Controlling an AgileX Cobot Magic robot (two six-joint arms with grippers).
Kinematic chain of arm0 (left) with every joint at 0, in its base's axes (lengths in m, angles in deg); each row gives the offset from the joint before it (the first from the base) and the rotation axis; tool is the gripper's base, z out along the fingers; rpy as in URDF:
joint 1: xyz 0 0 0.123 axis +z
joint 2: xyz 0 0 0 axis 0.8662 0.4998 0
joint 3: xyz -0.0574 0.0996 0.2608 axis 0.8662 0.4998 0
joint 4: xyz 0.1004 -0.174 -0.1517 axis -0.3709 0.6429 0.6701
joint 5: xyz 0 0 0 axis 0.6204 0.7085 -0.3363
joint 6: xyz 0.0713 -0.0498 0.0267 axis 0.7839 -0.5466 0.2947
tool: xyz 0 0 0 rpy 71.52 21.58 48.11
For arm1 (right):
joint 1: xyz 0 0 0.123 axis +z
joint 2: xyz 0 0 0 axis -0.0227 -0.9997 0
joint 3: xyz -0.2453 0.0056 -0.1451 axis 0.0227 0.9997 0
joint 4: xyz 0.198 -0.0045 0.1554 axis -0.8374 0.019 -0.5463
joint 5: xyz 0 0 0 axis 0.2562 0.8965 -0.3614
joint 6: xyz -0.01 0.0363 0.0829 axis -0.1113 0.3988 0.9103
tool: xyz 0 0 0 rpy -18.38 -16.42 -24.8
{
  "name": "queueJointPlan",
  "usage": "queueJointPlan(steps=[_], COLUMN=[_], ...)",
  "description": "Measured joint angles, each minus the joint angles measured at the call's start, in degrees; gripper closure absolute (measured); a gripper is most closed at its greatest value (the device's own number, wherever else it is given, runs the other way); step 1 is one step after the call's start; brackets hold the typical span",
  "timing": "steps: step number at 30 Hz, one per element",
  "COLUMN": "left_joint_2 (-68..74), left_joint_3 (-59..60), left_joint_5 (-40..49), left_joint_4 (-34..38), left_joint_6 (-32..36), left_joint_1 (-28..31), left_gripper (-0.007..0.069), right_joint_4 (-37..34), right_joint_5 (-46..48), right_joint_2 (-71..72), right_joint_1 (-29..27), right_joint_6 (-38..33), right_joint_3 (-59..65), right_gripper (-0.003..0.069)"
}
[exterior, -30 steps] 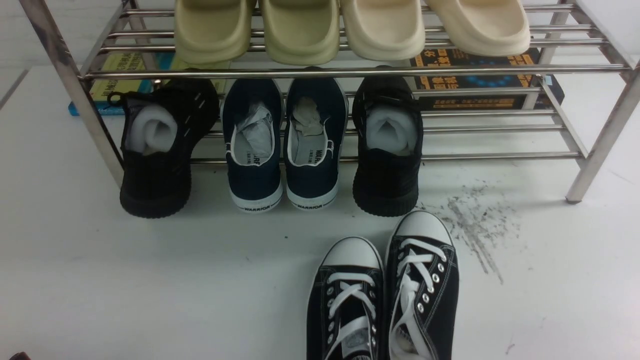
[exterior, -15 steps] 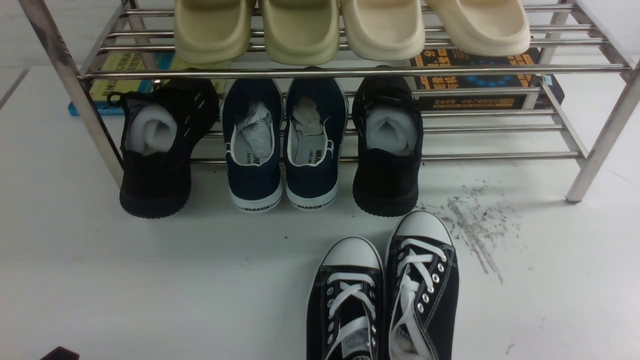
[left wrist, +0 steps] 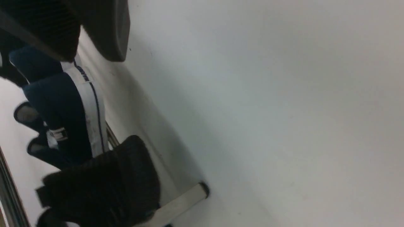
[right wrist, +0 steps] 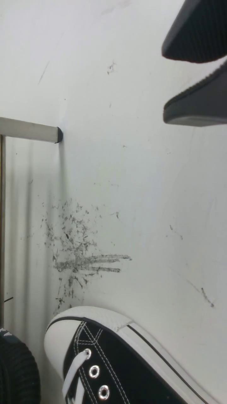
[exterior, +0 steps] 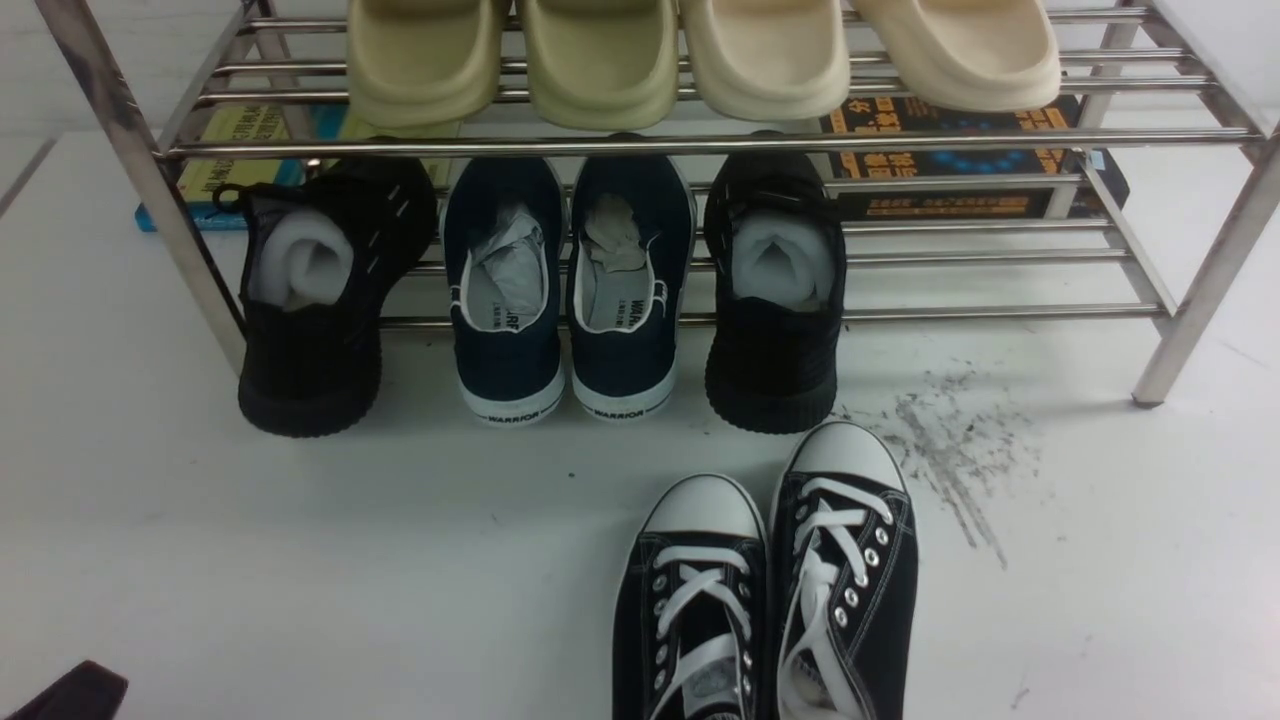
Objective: Take the shoes off the shelf with your hand on the white table.
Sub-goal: 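Grasp the leftmost shoe on the bottom shelf of the shoe rack with the left gripper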
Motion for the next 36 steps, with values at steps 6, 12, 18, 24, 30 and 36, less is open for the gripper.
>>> queueJointPlan(steps=[6,12,18,24,30,36], left_joint_2=[7.5,30.7,50.3,62.2,67.4,76.2], left_joint_3=[-18.0,-32.5,-42.9,-49.5,-52.6,-58.6], left_joint_5=[13.0,38.1,46.5,43.3,34.3,28.3], left_joint_4=[-5.1,-9.9,-8.3,7.0,7.2,-8.6], left_joint_6=[12.9,15.1,21.6,32.0,31.4,15.9], left_joint_1=[-0.1,-0.1,-0.1,-1.0,-14.1,-28.1], left_gripper=[0.0619,0.0624,0.0624,0.0608,0.0593,0.0539], right_joint_4=[0.0,0.0,0.0,0.0,0.0,0.0], right_joint_5=[0.0,0.0,0.0,0.0,0.0,0.0], right_joint_2=[0.0,0.0,0.0,0.0,0.0,0.0], right_joint_1=[0.0,0.0,0.0,0.0,0.0,0.0], right_joint_6=[0.0,0.0,0.0,0.0,0.0,0.0], right_joint_3=[0.0,0.0,0.0,0.0,0.0,0.0], right_gripper=[0.0422,0.0422,0.0422,0.0422,0.0422,0.0422])
